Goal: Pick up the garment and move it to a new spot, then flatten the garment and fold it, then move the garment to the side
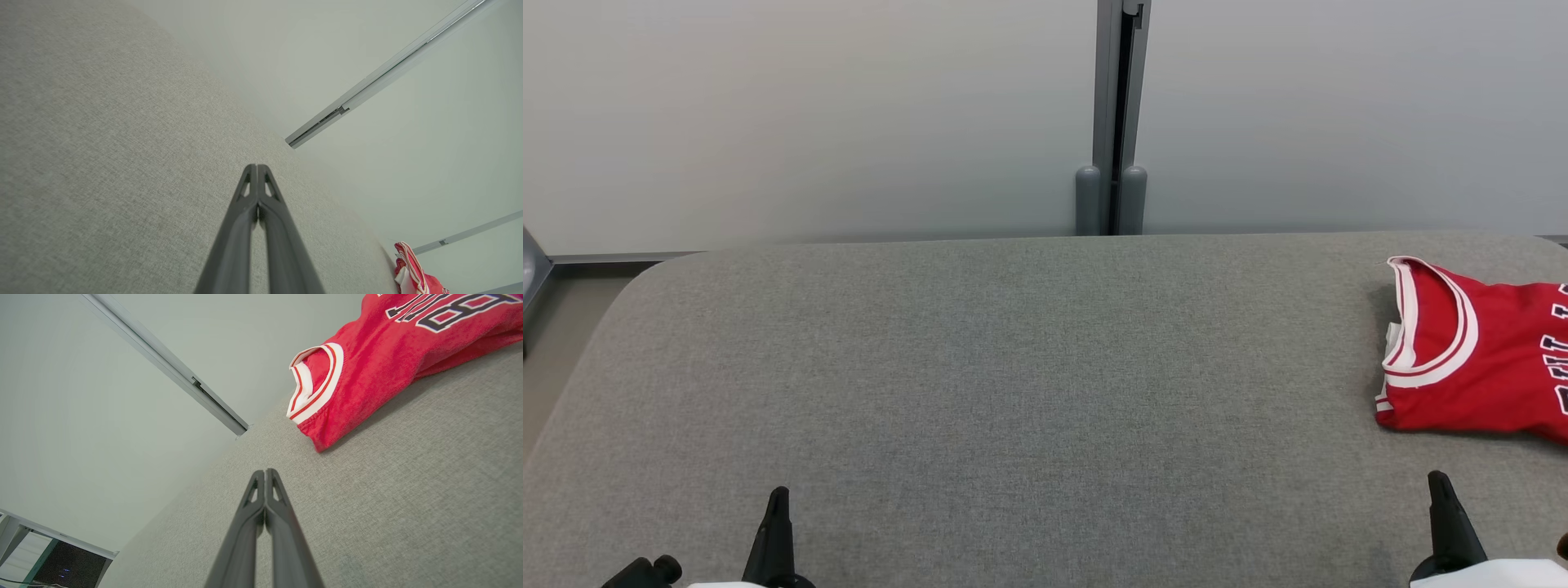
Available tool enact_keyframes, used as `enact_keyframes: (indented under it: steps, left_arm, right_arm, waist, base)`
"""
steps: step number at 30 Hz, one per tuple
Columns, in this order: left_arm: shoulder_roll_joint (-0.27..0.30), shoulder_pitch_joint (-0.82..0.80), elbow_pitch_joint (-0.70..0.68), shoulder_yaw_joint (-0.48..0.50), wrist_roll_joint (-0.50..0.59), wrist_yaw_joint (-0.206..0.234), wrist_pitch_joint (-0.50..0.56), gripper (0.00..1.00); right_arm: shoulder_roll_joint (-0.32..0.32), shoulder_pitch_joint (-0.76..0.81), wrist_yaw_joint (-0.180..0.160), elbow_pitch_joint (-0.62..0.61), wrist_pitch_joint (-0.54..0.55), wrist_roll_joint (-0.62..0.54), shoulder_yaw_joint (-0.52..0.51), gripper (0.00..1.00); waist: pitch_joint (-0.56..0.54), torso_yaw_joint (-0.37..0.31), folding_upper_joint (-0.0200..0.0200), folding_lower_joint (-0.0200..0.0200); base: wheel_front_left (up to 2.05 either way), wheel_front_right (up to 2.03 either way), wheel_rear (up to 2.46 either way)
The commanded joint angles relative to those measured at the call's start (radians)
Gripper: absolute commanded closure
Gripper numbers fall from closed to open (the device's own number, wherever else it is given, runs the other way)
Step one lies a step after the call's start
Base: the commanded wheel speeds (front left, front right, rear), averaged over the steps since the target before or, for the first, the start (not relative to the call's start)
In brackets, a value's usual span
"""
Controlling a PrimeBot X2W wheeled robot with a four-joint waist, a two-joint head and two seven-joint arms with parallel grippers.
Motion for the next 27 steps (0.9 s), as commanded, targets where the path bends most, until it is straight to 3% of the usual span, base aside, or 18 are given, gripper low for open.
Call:
enact_keyframes:
  steps: [1,27]
  left_arm:
    - [0.006,-0.034,-0.015,0.009,-0.036,-0.007,0.007,1.0]
    - [0.008,-0.103,-0.017,0.045,-0.303,-0.024,0.083,1.0]
  right_arm:
    - [-0.01,-0.027,0.0,-0.007,0.011,0.039,-0.004,1.0]
    - [-0.013,-0.095,0.0,0.009,0.085,0.332,-0.016,1.0]
  waist:
    - [0.001,-0.001,-0.0001,0.0]
    - [0.018,-0.014,-0.0001,0.0]
  base:
    - [0.0,0.0,0.0]
    - [0.0,0.0,0.0]
